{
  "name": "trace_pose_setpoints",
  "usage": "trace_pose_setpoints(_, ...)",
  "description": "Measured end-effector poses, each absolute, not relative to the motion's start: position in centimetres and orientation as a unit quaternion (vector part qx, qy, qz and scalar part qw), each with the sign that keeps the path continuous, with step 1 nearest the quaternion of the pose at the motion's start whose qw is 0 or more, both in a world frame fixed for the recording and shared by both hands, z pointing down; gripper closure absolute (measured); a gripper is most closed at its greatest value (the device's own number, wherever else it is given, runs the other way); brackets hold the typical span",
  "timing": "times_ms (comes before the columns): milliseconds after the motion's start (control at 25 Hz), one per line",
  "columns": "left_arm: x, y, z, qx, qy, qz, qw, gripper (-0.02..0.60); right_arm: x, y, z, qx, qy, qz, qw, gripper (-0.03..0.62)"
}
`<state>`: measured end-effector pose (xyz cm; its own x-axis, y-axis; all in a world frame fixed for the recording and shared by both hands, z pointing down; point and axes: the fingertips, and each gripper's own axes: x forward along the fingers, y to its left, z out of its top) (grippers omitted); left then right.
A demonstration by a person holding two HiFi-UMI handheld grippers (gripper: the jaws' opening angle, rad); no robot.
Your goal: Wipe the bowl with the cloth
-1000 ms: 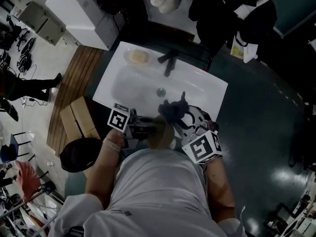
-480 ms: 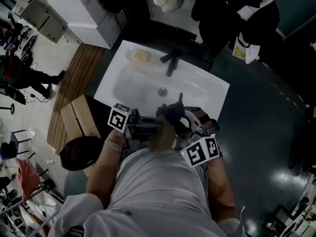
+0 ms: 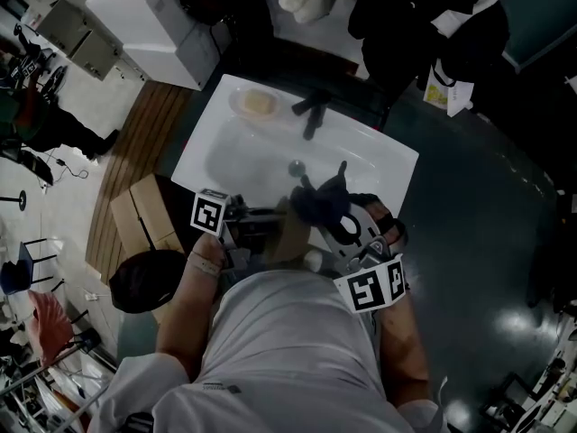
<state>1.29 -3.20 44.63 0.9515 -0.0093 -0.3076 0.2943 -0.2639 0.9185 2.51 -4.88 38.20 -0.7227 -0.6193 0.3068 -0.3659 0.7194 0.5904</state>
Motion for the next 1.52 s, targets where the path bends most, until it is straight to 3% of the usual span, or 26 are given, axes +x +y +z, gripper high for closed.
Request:
trace_pose_setpoints(360,-1.0,-6.6,45.1,0.771,0.01,-0.188,0.609,0.557,2.0,-4.4,37.6,0.274,-0.904,-0.23,0.233,0.52)
trace_pose_setpoints(560,-2.5,-9.0,43.8,0.75,-0.014,-0.262,0.607,0.557,0.6,-3.2,39.5,0.239,-0.905,-0.23,0.267,0.519)
trace_pose_setpoints(1120,-0.5,-7.5,44.0,0.784,-0.021,-0.186,0.593,0.557,1.4,-5.8,42.4,0.301,-0.884,-0.149,0.326,0.52)
trace_pose_setpoints(1520,-0.7,-7.2,46.6,0.777,-0.059,-0.15,0.608,0.557,2.9,-7.3,41.7,0.34,-0.879,-0.111,0.314,0.52)
